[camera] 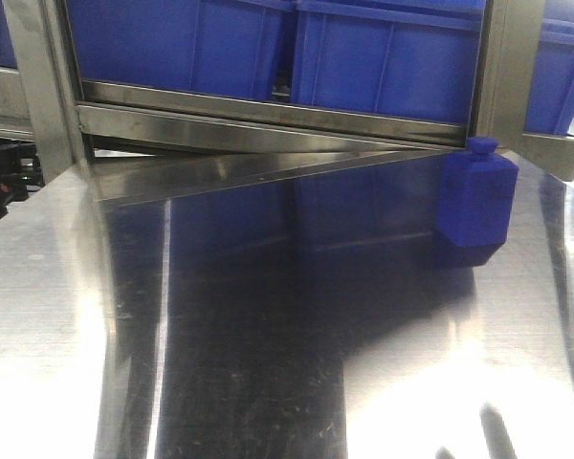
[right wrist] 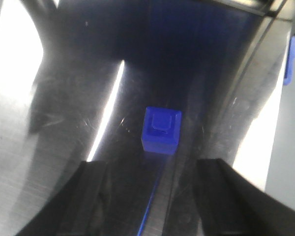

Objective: Pick and sort blue part to right shelf
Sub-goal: 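Lower the right gripper over the other blue bottle-shaped part, then close the right gripper on the blue part and lift it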

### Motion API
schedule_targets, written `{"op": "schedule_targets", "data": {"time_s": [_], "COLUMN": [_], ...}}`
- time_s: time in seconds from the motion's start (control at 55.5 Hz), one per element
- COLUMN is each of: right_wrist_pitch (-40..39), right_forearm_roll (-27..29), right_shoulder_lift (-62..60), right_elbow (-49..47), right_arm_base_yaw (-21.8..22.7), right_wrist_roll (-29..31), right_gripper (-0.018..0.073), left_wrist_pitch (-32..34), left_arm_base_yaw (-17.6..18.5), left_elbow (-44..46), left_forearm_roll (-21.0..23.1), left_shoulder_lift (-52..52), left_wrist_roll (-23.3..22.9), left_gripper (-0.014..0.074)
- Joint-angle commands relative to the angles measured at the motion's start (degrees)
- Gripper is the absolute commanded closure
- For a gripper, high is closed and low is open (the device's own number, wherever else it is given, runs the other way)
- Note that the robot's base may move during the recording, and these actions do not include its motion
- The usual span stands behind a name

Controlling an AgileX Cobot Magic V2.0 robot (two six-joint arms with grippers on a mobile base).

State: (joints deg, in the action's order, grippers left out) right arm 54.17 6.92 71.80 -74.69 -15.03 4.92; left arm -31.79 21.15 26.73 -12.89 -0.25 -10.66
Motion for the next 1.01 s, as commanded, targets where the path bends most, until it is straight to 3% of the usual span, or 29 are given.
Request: {"op": "schedule_targets", "data": {"time_s": [0.0, 0.27, 0.378, 0.558, 0.99], "right_wrist_pitch": [2.1, 17.1, 15.3, 11.6, 10.2], "right_forearm_roll": [-0.2, -11.2, -10.8, -4.8, -6.9], "right_shoulder_lift": [4.1, 20.0, 23.3, 26.9, 34.9], "right_elbow": [-6.5, -18.4, -19.2, -19.2, -19.2], "right_arm_base_yaw": [-0.9, -2.7, -2.7, -2.7, -1.6], "right_wrist_roll": [2.1, -0.1, -1.0, -1.3, -2.1], "right_gripper": [-0.0008, -0.0041, -0.004, -0.004, -0.0039], "left_wrist_pitch": [3.4, 2.9, 2.9, 3.0, 3.0], "left_arm_base_yaw": [0.4, 0.4, 0.4, 0.4, 0.4], "left_elbow": [1.6, 1.6, 1.6, 1.6, 1.6], "left_forearm_roll": [-0.5, -0.6, -0.6, -0.6, -0.6], "left_shoulder_lift": [-0.7, -0.8, -0.8, -0.8, -0.8], "left_wrist_roll": [-0.6, -0.6, -0.6, -0.6, -0.6], "left_gripper": [0.0335, 0.0335, 0.0335, 0.0335, 0.0335]}}
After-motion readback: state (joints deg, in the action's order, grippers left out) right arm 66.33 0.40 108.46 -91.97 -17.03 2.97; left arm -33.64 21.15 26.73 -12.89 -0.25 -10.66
